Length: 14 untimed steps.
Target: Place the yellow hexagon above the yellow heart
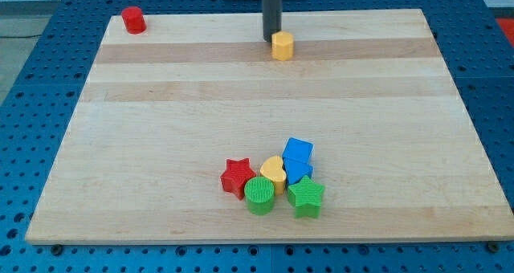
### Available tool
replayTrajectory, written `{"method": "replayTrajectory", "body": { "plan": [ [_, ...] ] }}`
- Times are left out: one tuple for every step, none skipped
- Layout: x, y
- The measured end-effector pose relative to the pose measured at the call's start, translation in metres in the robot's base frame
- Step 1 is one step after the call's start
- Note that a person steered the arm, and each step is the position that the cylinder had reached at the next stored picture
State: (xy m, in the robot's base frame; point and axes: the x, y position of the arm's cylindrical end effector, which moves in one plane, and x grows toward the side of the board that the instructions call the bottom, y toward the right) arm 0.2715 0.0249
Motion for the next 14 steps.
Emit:
{"method": "replayTrajectory", "body": {
  "plan": [
    [0.023,0.031],
    [0.056,0.036],
    [0.090,0.052],
    [0.115,0.069],
    [0.145,0.069],
    [0.168,0.060],
    [0.174,0.042],
    [0.156,0.036],
    [0.150,0.014],
    [0.150,-0.011],
    [0.150,-0.037],
    [0.153,-0.054],
    [0.173,-0.049],
    [0.173,-0.037]
  ]
}}
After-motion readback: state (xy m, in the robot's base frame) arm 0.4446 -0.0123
